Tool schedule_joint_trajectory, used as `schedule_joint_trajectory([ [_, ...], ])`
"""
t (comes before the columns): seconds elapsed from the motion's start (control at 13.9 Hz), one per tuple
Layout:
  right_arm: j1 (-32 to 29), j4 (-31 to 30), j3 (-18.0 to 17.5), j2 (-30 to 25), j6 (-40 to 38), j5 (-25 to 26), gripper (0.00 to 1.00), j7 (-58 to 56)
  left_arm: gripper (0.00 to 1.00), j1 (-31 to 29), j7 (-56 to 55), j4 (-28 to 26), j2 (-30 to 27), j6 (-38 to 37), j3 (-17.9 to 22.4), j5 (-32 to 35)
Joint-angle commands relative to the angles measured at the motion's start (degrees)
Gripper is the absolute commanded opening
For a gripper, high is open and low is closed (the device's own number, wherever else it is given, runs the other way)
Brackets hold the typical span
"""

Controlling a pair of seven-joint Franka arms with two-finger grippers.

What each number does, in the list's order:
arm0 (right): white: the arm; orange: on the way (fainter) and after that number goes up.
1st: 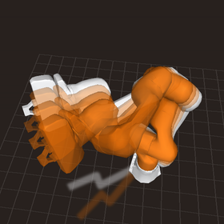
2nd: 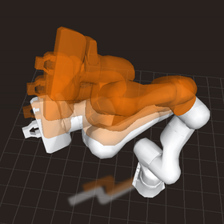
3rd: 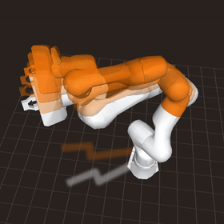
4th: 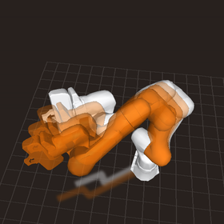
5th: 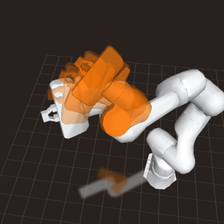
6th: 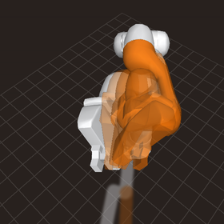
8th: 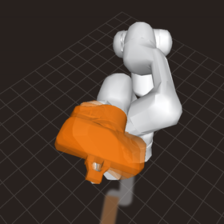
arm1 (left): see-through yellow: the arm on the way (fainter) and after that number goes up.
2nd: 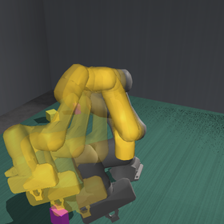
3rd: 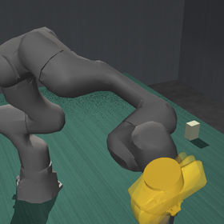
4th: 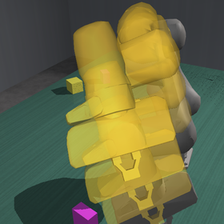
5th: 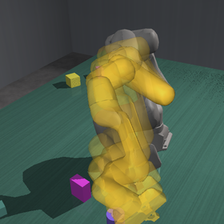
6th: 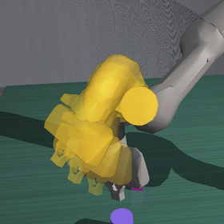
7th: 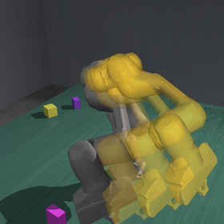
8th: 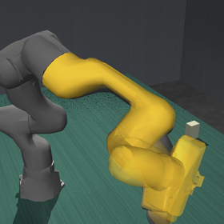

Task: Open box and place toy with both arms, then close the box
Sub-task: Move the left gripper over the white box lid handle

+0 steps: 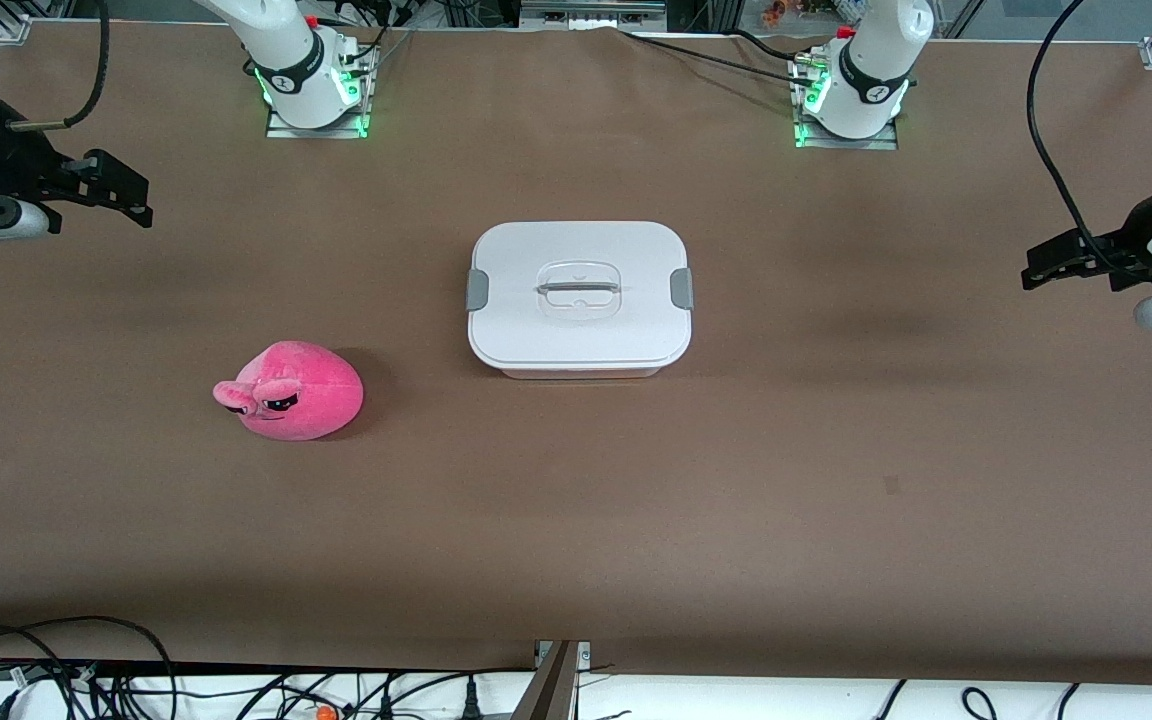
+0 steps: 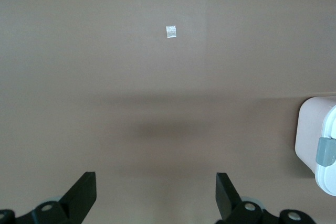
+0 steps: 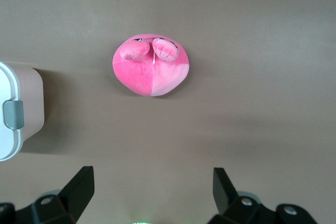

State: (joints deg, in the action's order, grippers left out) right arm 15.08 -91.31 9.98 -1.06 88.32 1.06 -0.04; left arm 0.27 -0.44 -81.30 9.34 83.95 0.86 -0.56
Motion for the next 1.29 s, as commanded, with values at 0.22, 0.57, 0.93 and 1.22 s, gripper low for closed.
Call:
schedule_joint_trajectory([
  [0.22, 0.03, 0.87, -0.23, 0.79, -0.25, 0.96, 1.0, -0.23, 1.0, 0.08, -0.26, 1.84, 0.77, -0.89, 0.11, -1.55],
  [0.57, 0.03, 0.87, -0.23, 0.88, -0.16, 0.96, 1.0, -0.23, 1.0, 3.14, -1.05, 1.58, 0.77, -1.07, -0.68, -1.99],
  [0.93, -0.06, 0.87, -0.23, 1.05, 0.19, 1.04, 1.0, -0.23, 1.0, 12.36, -0.26, 1.58, 3.31, -2.12, -1.04, -2.94],
  [1.22, -0.06, 0.87, -0.23, 1.23, 0.01, 1.05, 1.0, -0.23, 1.0, 19.66, -0.17, 1.67, 7.35, -2.04, -1.12, -9.17],
])
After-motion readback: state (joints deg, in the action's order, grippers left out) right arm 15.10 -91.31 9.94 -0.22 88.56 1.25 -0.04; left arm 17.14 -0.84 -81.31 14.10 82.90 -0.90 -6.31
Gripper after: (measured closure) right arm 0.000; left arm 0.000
